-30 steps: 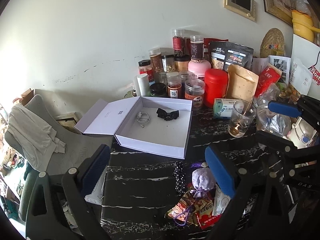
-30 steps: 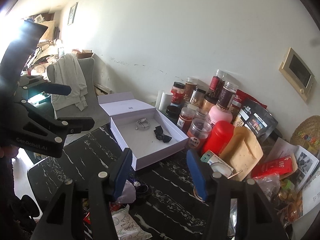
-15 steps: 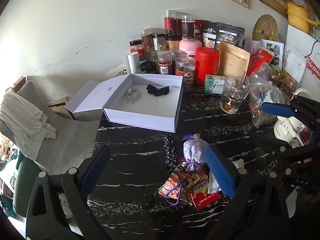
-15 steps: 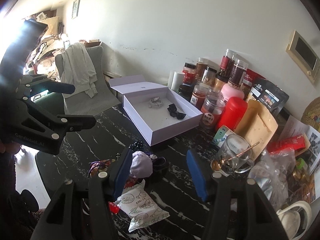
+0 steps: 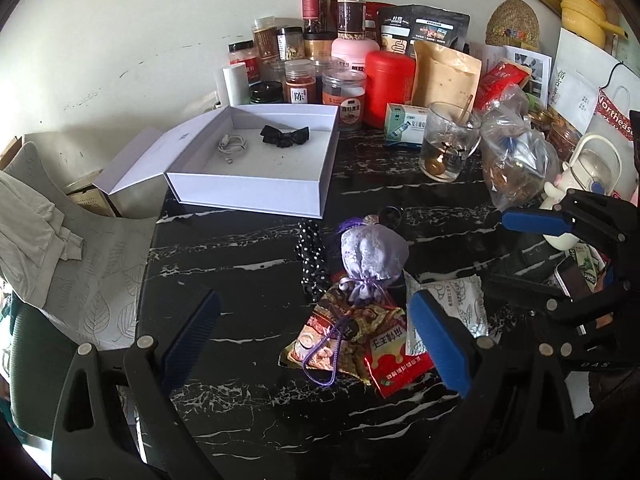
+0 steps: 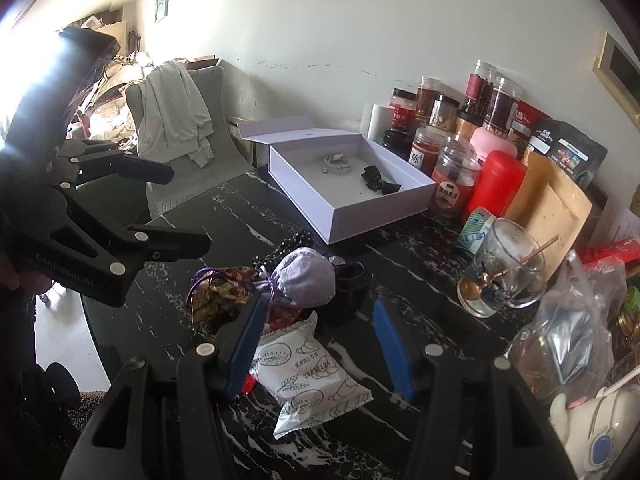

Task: Organize objects
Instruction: 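Grasp the brown snack bag with left gripper while right gripper grasps the white printed packet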

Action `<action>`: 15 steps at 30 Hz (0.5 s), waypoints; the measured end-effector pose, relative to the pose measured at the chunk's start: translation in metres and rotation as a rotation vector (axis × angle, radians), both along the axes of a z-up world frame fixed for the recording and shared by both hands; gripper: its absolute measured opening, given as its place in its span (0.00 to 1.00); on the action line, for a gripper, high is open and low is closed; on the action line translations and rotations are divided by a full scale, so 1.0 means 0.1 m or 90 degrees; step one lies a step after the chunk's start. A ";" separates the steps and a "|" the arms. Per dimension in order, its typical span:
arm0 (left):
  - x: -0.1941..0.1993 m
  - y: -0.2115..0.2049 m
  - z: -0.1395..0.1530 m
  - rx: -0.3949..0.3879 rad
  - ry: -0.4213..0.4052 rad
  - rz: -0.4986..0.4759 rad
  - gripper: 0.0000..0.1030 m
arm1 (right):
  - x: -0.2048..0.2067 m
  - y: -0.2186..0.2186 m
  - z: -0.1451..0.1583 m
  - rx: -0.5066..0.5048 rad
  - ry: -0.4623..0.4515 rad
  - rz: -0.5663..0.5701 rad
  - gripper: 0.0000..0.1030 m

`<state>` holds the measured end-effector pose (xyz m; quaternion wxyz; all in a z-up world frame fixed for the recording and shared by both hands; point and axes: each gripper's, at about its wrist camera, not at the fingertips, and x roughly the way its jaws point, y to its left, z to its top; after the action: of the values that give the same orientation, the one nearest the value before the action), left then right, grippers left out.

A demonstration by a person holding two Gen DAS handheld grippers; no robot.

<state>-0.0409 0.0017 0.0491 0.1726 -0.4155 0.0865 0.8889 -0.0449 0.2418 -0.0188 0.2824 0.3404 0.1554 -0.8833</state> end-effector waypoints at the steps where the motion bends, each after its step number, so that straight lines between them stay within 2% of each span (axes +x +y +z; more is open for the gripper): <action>1: 0.00 0.00 -0.04 0.001 -0.004 -0.004 0.93 | 0.00 0.01 -0.04 -0.001 -0.006 0.002 0.55; 6: 0.04 -0.02 -0.23 0.012 -0.009 -0.017 0.93 | 0.03 0.03 -0.24 -0.002 -0.028 0.013 0.56; 13: 0.04 -0.04 -0.47 0.030 -0.033 -0.036 0.93 | 0.02 0.07 -0.41 -0.006 -0.046 0.020 0.67; 15: 0.03 -0.05 -0.52 0.038 -0.039 -0.041 0.93 | 0.00 0.09 -0.48 -0.002 -0.052 0.018 0.73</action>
<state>-0.0376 -0.0028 -0.0034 0.2160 -0.4345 0.0681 0.8718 -0.0448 0.2504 -0.0667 0.3018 0.3734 0.1473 -0.8648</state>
